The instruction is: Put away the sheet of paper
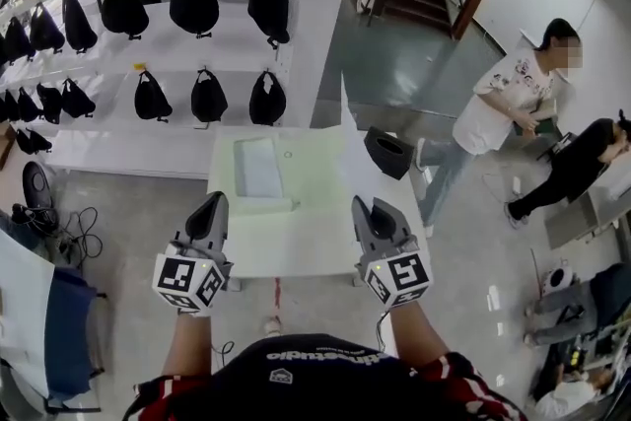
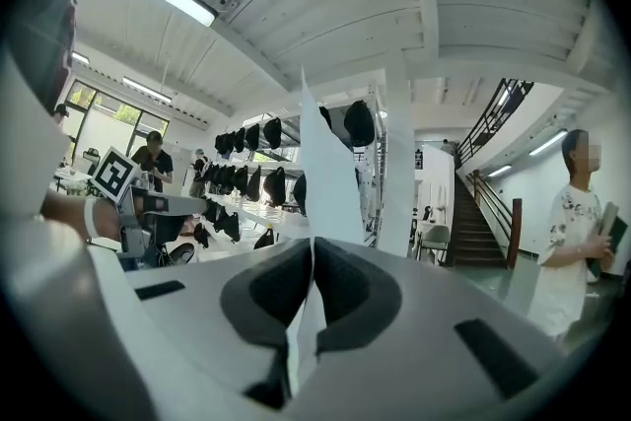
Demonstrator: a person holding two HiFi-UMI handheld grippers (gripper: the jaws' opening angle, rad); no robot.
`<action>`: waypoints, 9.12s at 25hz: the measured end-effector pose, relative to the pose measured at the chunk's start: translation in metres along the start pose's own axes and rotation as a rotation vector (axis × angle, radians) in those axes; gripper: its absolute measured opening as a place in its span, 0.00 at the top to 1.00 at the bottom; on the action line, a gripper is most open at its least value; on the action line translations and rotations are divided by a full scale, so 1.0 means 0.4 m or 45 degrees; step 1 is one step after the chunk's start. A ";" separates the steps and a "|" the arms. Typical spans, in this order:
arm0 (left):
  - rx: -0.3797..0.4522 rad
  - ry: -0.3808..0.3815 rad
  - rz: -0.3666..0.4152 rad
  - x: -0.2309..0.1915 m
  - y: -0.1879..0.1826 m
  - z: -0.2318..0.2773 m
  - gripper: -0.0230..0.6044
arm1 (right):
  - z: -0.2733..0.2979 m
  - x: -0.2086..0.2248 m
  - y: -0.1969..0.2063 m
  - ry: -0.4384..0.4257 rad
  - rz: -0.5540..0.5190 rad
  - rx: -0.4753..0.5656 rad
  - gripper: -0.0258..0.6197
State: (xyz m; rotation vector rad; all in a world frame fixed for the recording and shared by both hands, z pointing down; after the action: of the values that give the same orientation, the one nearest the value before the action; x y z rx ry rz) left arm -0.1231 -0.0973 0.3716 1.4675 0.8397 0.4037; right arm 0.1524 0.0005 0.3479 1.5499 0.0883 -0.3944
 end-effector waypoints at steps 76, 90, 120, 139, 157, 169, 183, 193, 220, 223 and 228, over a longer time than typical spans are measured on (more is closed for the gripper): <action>-0.028 -0.315 0.110 -0.166 -0.001 0.219 0.96 | 0.572 0.038 0.235 -0.514 0.125 -0.063 0.96; -0.069 -0.354 0.109 -0.180 0.019 0.211 0.96 | 0.625 -0.024 0.398 -0.609 0.113 -0.248 0.96; -0.100 -0.402 0.113 -0.198 0.031 0.203 0.96 | 0.728 -0.062 0.607 -0.642 0.267 -0.518 0.96; -0.133 -0.402 0.095 -0.213 0.050 0.215 0.96 | 0.734 -0.006 0.822 -0.554 0.422 -0.809 0.96; -0.143 -0.356 0.092 -0.212 0.053 0.244 0.96 | 0.704 0.096 0.903 -0.523 0.645 -1.037 0.96; -0.153 -0.361 0.109 -0.214 0.050 0.239 0.96 | 0.726 0.103 0.945 -0.469 0.676 -1.071 0.95; -0.165 -0.376 0.104 -0.218 0.060 0.236 0.96 | 0.748 0.143 0.932 -0.773 0.331 -1.089 0.96; -0.181 -0.362 0.103 -0.213 0.066 0.249 0.96 | 0.746 0.132 0.902 -1.006 0.268 -0.959 0.96; -0.196 -0.349 0.113 -0.197 0.069 0.253 0.96 | 0.756 0.171 0.972 -0.671 0.796 -1.007 0.74; -0.202 -0.352 0.114 -0.199 0.070 0.252 0.96 | 0.774 0.180 0.978 -0.589 0.843 -0.976 0.79; -0.203 -0.351 0.113 -0.201 0.069 0.250 0.96 | 0.775 0.176 0.954 -0.620 0.878 -0.882 0.96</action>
State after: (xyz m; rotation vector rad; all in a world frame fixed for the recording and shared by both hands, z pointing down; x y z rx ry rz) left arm -0.0993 -0.2210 0.4076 1.3769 0.5125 0.3172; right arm 0.2740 -0.3278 0.7005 0.6986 -0.6167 -0.1469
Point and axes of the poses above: the fingertips, and each gripper's own axes: z forward along the fingers, x to its right, y out of its underside, the point moved 6 cm from there along -z, backward along the fingers, and after that the axes turned 7 degrees about -z, right-handed, at the moved point
